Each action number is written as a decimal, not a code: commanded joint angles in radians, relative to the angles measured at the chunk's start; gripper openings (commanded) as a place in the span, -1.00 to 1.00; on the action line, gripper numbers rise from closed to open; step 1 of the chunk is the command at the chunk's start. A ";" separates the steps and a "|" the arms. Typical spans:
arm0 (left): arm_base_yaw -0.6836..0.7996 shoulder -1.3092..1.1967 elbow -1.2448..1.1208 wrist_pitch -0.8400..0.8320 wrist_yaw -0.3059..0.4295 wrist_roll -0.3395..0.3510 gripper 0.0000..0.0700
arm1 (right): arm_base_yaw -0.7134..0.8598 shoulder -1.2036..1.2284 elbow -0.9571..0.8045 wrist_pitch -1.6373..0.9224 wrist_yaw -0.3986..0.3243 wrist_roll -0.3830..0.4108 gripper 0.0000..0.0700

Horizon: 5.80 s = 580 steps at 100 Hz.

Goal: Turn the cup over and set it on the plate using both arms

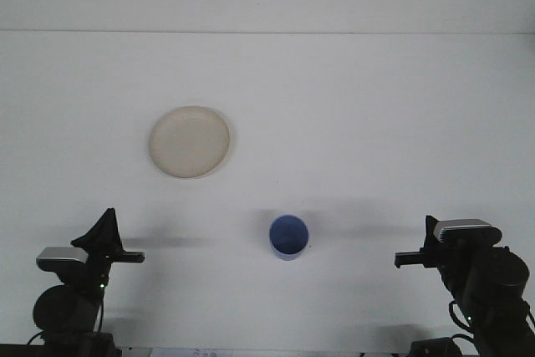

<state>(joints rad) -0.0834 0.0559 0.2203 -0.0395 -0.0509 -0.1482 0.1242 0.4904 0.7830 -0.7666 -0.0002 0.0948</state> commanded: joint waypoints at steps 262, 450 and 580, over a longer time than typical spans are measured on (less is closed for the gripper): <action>-0.536 1.674 1.348 -0.697 0.103 0.201 -0.97 | 0.002 0.001 0.012 0.010 0.001 0.013 -1.00; -0.073 1.168 1.045 -0.417 0.067 0.048 1.00 | 0.002 0.001 0.012 0.020 0.032 0.013 -1.00; -0.073 0.332 0.457 -0.327 0.061 0.051 -0.97 | 0.002 0.001 0.013 0.026 0.031 0.013 -1.00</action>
<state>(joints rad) -0.1589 0.3950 0.6682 -0.4019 0.0154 -0.1204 0.1242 0.4904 0.7830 -0.7509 0.0288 0.0952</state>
